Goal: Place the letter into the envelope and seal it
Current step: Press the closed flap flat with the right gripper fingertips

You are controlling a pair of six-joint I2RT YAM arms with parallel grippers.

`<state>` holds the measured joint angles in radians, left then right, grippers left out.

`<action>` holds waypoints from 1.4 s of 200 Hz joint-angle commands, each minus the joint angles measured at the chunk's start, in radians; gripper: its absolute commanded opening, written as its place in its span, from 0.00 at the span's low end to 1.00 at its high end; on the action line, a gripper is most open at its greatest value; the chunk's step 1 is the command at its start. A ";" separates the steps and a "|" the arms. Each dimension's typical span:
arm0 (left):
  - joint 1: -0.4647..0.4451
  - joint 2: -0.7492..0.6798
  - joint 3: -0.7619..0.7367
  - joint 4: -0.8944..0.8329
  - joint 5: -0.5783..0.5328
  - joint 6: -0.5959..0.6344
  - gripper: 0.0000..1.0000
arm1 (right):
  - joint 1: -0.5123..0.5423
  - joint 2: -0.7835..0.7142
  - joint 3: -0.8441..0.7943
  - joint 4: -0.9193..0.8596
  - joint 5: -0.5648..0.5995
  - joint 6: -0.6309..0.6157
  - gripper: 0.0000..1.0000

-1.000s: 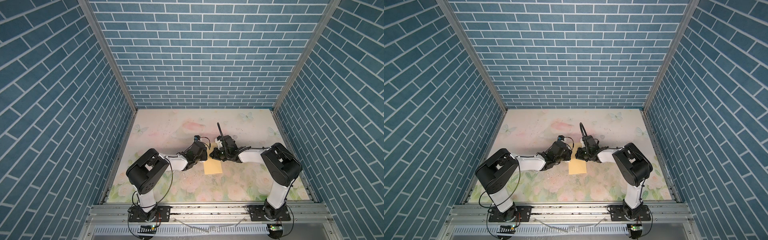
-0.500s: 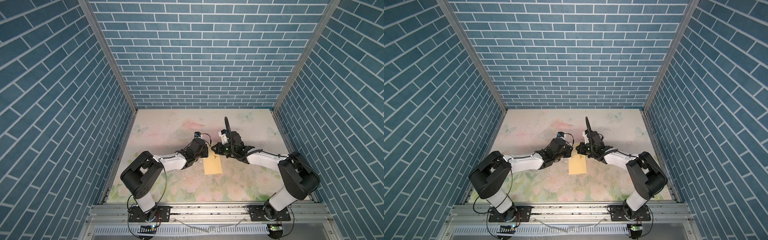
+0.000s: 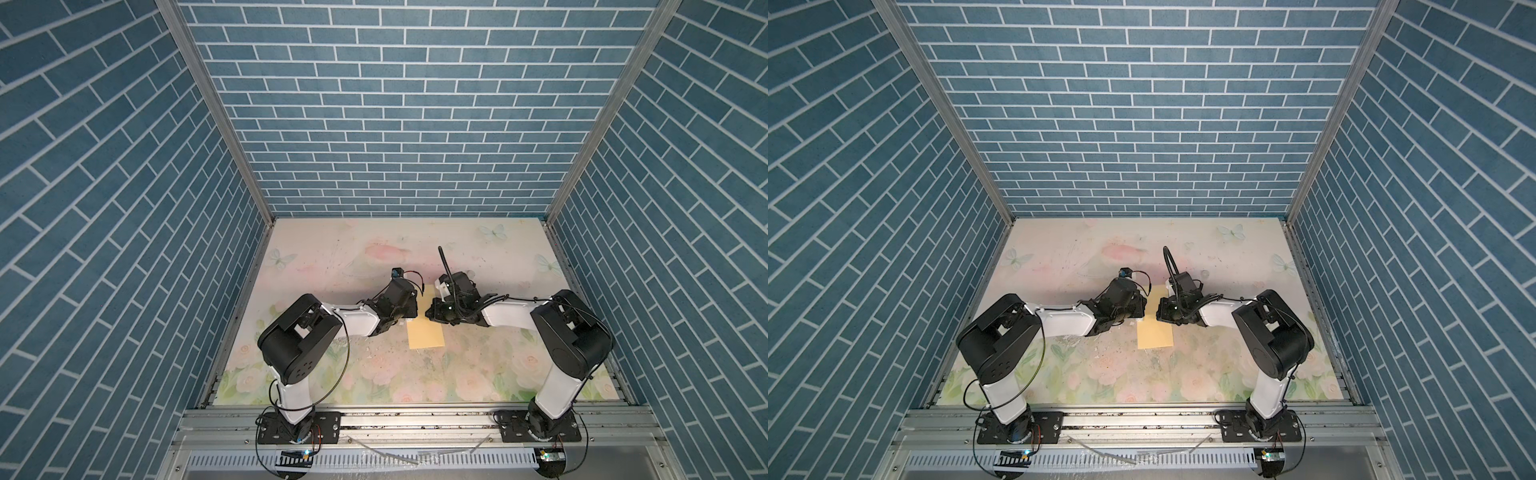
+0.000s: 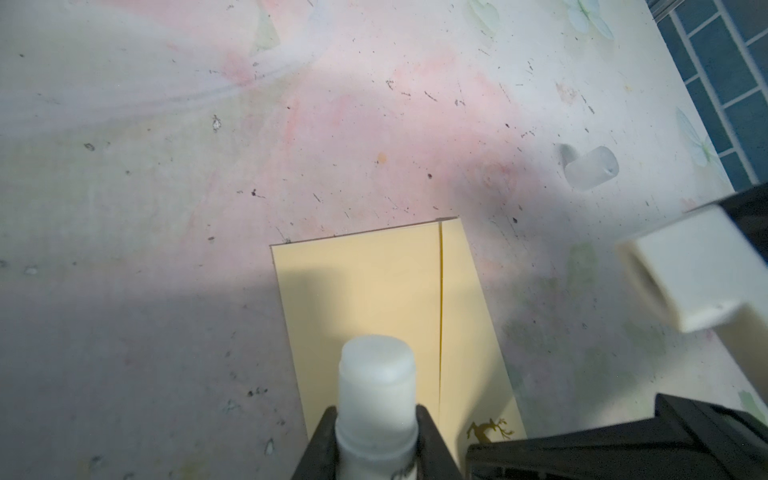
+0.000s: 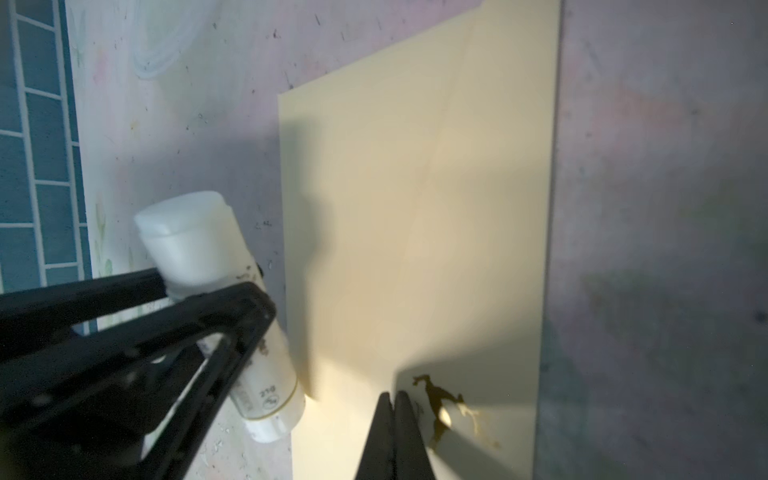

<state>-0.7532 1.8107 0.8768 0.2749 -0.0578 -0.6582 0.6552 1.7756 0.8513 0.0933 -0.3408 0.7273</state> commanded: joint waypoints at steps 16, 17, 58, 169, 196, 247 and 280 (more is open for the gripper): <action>0.006 0.032 0.016 0.004 -0.010 0.005 0.00 | 0.022 0.060 0.064 -0.116 0.043 -0.040 0.00; 0.006 0.032 0.016 0.005 -0.011 0.005 0.00 | 0.022 0.061 0.065 -0.121 0.044 -0.040 0.00; 0.006 0.035 0.011 0.006 -0.015 0.003 0.00 | 0.024 0.068 0.067 -0.183 0.076 -0.050 0.00; 0.011 0.056 0.005 0.010 -0.029 0.000 0.00 | 0.011 -0.016 -0.058 -0.215 0.048 -0.056 0.00; 0.011 0.056 0.004 0.012 -0.028 -0.001 0.00 | 0.010 -0.008 -0.041 -0.209 0.055 -0.052 0.00; 0.011 0.064 0.005 0.018 -0.019 -0.014 0.00 | 0.009 0.086 0.053 -0.142 0.057 -0.008 0.00; 0.011 0.065 0.004 0.018 -0.017 -0.017 0.00 | 0.009 0.125 0.076 -0.111 0.038 0.009 0.00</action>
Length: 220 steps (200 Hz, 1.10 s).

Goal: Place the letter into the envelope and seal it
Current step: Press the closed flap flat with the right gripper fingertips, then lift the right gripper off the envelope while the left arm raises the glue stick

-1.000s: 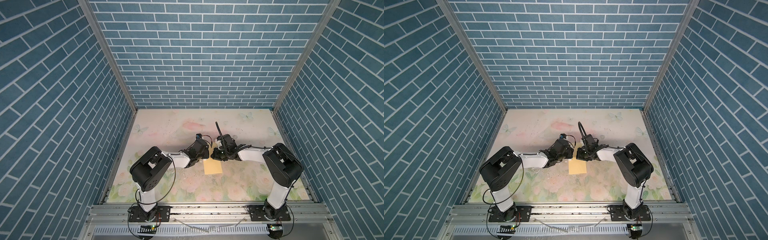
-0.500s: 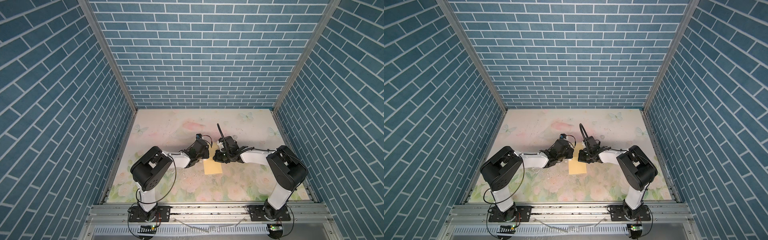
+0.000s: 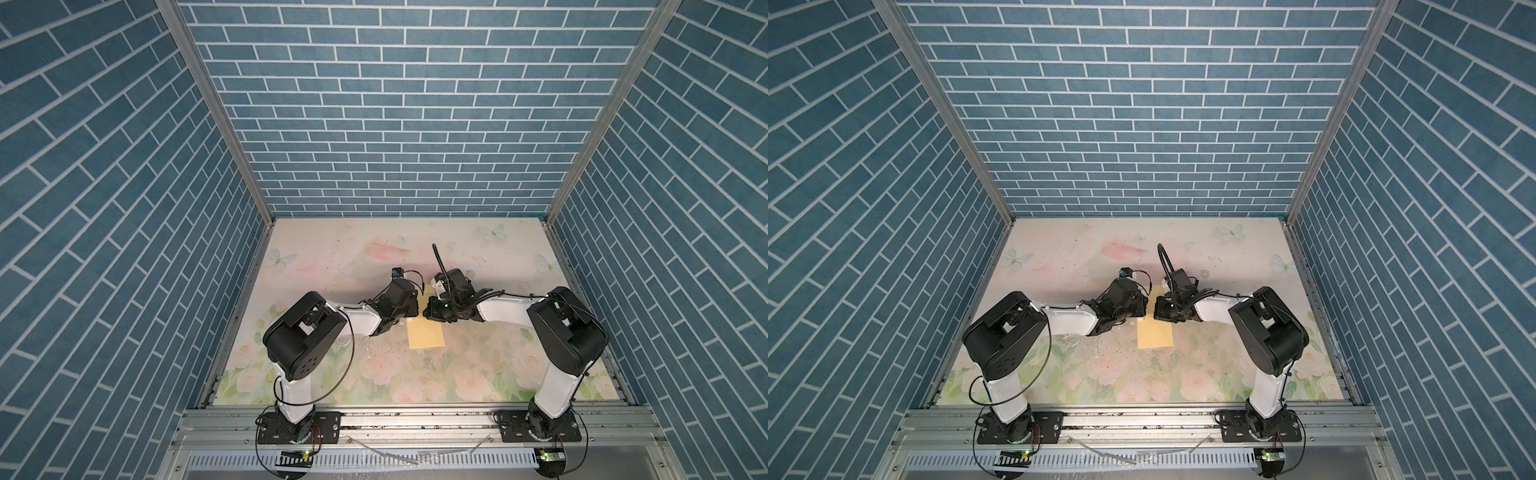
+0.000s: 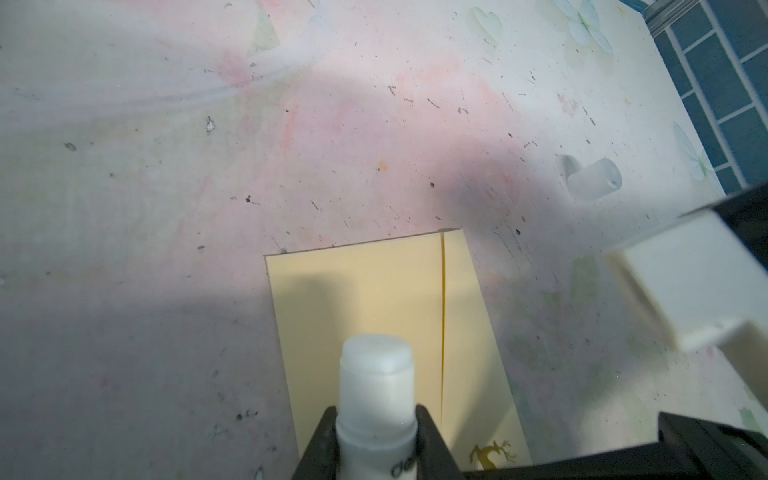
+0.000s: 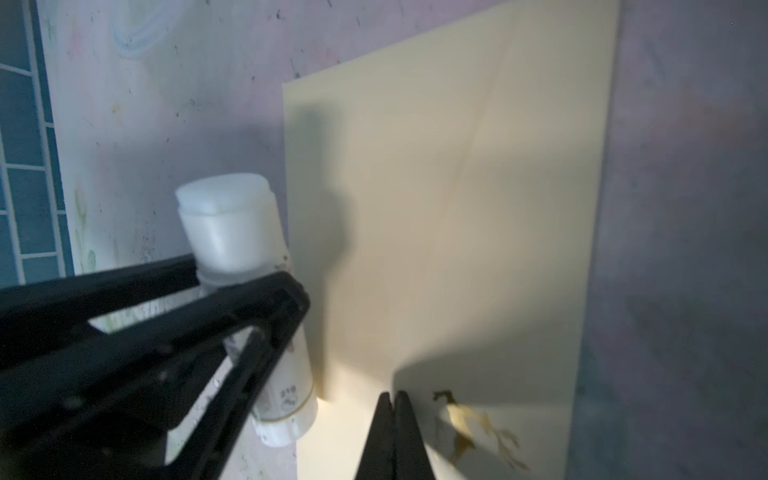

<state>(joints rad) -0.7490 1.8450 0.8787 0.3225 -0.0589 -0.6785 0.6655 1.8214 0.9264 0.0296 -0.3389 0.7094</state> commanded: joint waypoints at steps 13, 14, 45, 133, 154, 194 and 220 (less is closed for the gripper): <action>0.006 0.031 0.002 -0.030 -0.016 0.004 0.00 | -0.001 0.083 0.005 -0.054 0.036 0.024 0.00; 0.006 0.030 0.002 -0.030 -0.016 0.004 0.00 | -0.001 0.083 0.003 -0.055 0.036 0.024 0.00; 0.007 0.028 -0.001 -0.032 -0.021 0.004 0.00 | -0.007 0.029 -0.046 -0.063 0.043 0.018 0.00; 0.007 0.016 -0.001 -0.036 -0.022 0.004 0.00 | -0.009 -0.100 -0.206 -0.068 0.043 -0.003 0.00; 0.006 -0.003 -0.003 -0.036 -0.019 0.006 0.00 | -0.010 -0.099 -0.162 -0.030 0.023 -0.019 0.00; 0.007 -0.085 -0.018 -0.042 -0.037 0.042 0.00 | -0.010 -0.274 -0.131 0.006 0.046 -0.033 0.24; 0.007 -0.152 -0.021 -0.059 -0.050 0.073 0.00 | -0.010 -0.437 -0.184 -0.054 0.139 -0.033 0.41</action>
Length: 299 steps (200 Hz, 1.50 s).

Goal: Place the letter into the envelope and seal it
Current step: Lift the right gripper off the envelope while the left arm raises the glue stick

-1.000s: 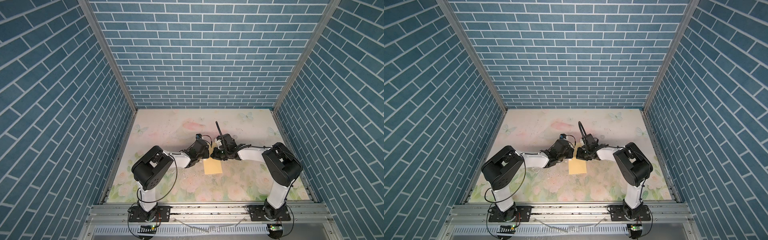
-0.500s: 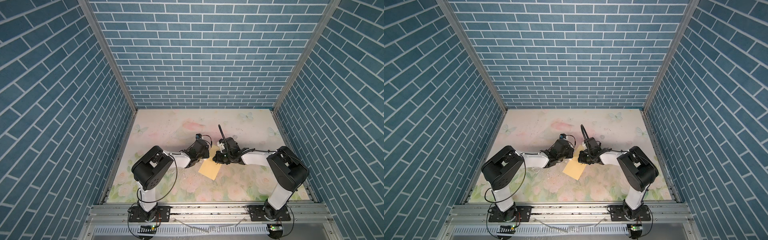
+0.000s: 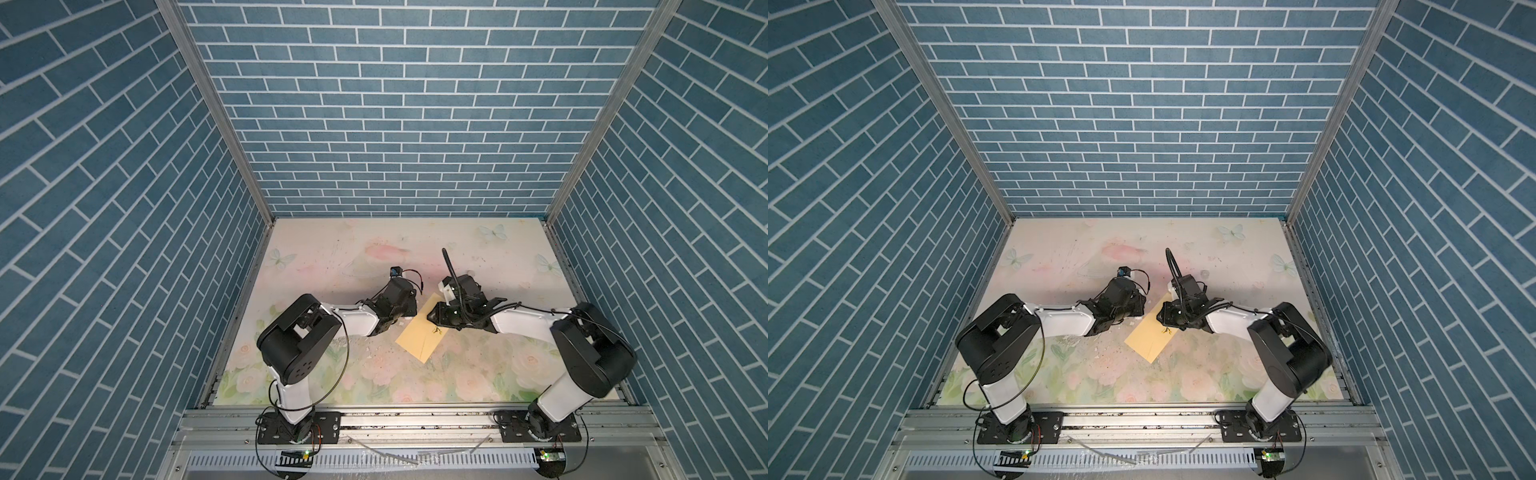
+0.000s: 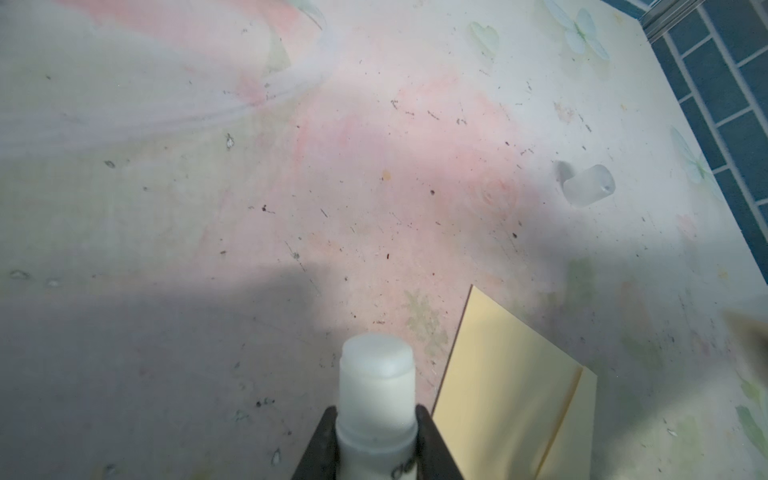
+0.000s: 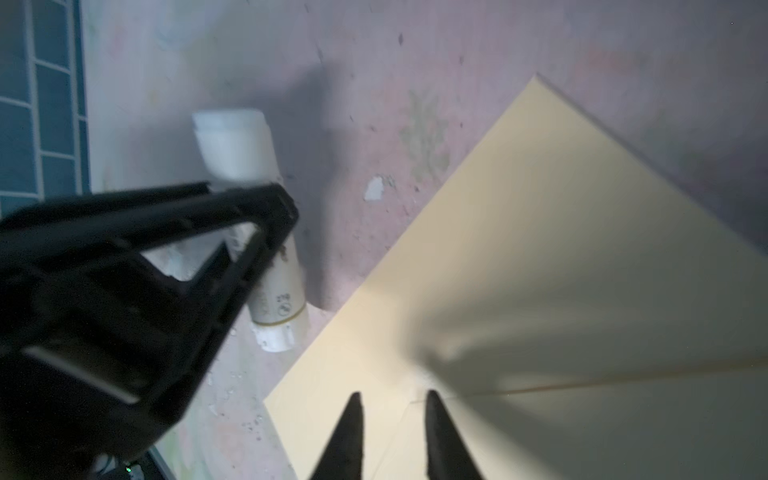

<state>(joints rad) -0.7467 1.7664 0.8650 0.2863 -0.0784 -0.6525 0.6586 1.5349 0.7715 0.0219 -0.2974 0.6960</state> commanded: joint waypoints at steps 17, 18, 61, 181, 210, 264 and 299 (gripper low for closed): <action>0.004 -0.123 -0.010 -0.044 -0.043 0.076 0.00 | -0.009 -0.225 -0.069 -0.112 0.159 -0.020 0.55; 0.004 -0.125 -0.010 -0.045 -0.043 0.077 0.00 | -0.009 -0.230 -0.072 -0.114 0.162 -0.019 0.56; 0.004 -0.243 -0.033 -0.078 -0.070 0.130 0.00 | -0.039 -0.317 -0.196 -0.131 0.204 0.046 0.77; 0.004 -0.344 -0.086 -0.075 -0.085 0.160 0.00 | -0.100 -0.039 -0.176 0.095 0.092 0.100 0.83; 0.004 -0.347 -0.087 -0.073 -0.084 0.162 0.00 | -0.108 0.044 -0.143 0.143 0.049 0.104 0.83; 0.004 -0.373 -0.096 -0.073 -0.102 0.162 0.00 | -0.111 0.223 -0.008 0.206 -0.072 0.112 0.83; 0.004 -0.391 -0.098 -0.073 -0.099 0.150 0.00 | -0.112 0.232 0.028 0.220 -0.085 0.104 0.83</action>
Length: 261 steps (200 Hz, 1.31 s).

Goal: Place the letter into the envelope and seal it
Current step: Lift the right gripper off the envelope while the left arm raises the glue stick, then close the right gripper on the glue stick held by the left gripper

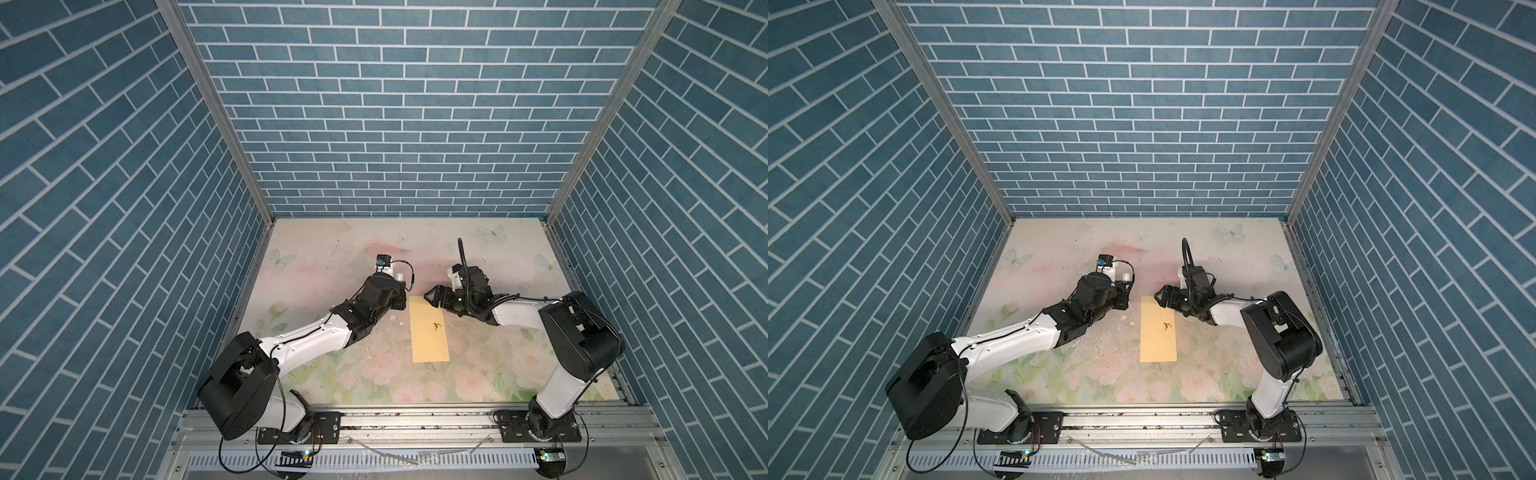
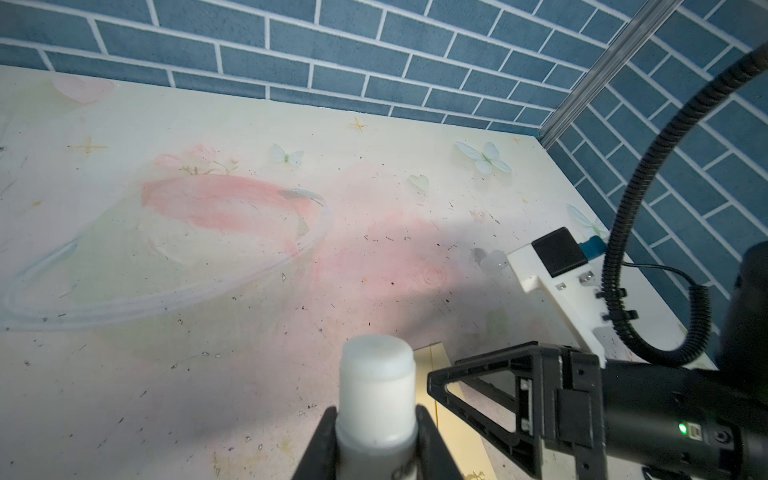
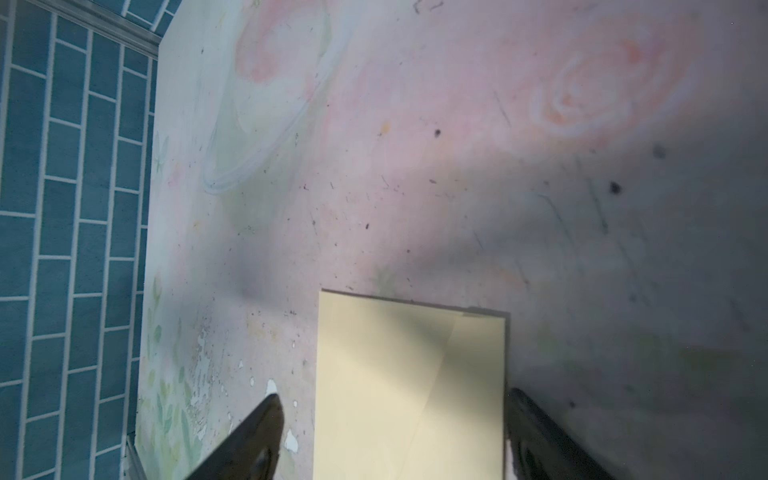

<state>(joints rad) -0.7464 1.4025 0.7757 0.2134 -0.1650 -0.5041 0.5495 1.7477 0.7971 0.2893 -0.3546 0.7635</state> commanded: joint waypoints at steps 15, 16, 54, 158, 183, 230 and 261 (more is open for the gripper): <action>0.005 -0.039 -0.010 0.008 0.003 -0.013 0.00 | -0.002 -0.016 0.001 -0.047 -0.020 0.010 0.83; 0.005 -0.040 -0.010 0.009 0.005 -0.015 0.00 | -0.002 -0.019 0.000 -0.046 -0.020 0.008 0.83; 0.035 -0.092 -0.026 0.067 0.128 -0.095 0.00 | -0.002 -0.208 -0.073 0.040 -0.059 -0.099 0.83; 0.074 -0.183 -0.123 0.508 0.367 -0.301 0.00 | 0.073 -0.468 -0.185 0.477 -0.350 -0.036 0.69; 0.074 -0.192 -0.141 0.557 0.355 -0.313 0.00 | 0.125 -0.458 -0.154 0.487 -0.326 -0.041 0.67; 0.074 -0.207 -0.155 0.593 0.353 -0.325 0.00 | 0.166 -0.397 -0.104 0.539 -0.301 -0.018 0.59; 0.074 -0.213 -0.157 0.594 0.354 -0.322 0.00 | 0.172 -0.362 -0.092 0.616 -0.294 0.033 0.49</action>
<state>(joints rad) -0.6743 1.2114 0.6250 0.7570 0.1787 -0.8246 0.7136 1.3651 0.6624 0.8005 -0.6556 0.7399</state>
